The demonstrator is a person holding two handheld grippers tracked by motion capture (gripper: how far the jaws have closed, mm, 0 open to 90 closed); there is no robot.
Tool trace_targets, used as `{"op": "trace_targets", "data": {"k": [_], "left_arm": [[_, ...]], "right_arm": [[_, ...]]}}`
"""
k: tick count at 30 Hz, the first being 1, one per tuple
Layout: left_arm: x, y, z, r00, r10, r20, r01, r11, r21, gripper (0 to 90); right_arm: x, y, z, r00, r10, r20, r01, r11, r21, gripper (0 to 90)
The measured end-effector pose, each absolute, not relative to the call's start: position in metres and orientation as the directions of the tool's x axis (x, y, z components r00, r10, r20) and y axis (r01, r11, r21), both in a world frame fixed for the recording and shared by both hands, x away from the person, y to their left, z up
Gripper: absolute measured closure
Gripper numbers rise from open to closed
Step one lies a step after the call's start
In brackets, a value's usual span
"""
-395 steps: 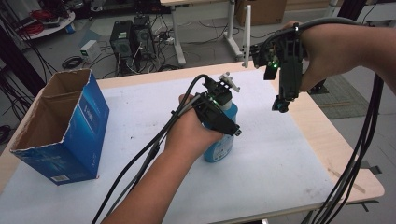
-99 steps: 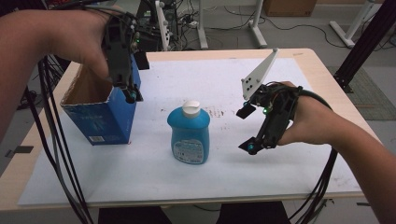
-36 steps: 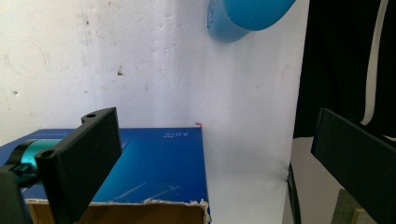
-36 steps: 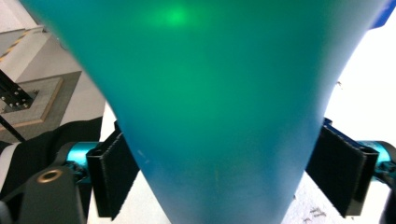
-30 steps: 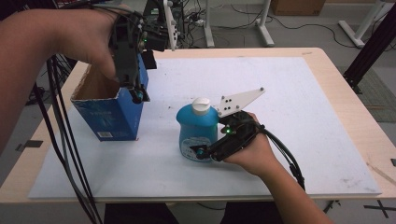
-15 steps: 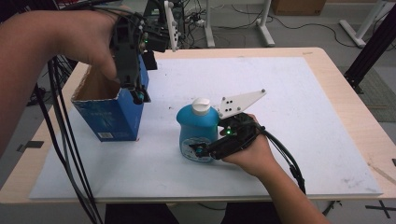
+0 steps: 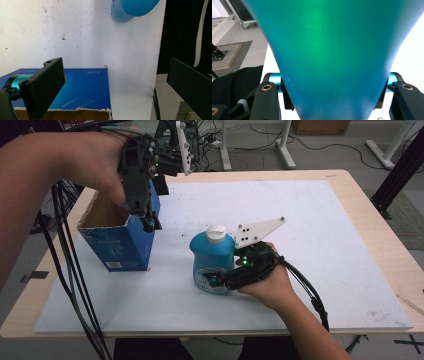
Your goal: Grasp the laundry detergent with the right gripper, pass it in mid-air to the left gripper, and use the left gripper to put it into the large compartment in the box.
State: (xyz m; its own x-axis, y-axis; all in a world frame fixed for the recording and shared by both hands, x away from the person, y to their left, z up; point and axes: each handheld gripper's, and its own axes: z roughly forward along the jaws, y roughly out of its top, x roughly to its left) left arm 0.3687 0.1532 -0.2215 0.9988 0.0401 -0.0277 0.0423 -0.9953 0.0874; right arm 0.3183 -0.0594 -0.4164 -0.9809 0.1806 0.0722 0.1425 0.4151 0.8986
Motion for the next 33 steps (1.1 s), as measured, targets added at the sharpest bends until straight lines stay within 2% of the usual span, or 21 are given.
{"op": "trace_targets", "data": {"k": [10,17,22,33], "left_arm": [[0.368,0.153,-0.222,0.999,0.04,-0.028,0.042,-0.995,0.087,1.7],[0.368,0.153,-0.223,0.999,0.04,-0.032,0.043,-0.995,0.089,1.7],[0.366,0.149,-0.221,0.999,0.037,-0.035,0.04,-0.995,0.097,1.8],[0.354,0.133,-0.214,1.0,-0.009,-0.029,-0.006,-0.995,0.102,1.8]], "right_arm": [[0.318,-0.06,-0.419,-0.981,0.189,0.051,0.125,0.405,0.906,42.4],[0.315,-0.06,-0.418,-0.983,0.184,-0.003,0.074,0.41,0.909,46.3],[0.315,-0.06,-0.416,-0.984,0.177,0.005,0.079,0.412,0.908,47.0],[0.318,-0.058,-0.382,-0.989,0.151,-0.004,0.062,0.434,0.899,46.9]]}}
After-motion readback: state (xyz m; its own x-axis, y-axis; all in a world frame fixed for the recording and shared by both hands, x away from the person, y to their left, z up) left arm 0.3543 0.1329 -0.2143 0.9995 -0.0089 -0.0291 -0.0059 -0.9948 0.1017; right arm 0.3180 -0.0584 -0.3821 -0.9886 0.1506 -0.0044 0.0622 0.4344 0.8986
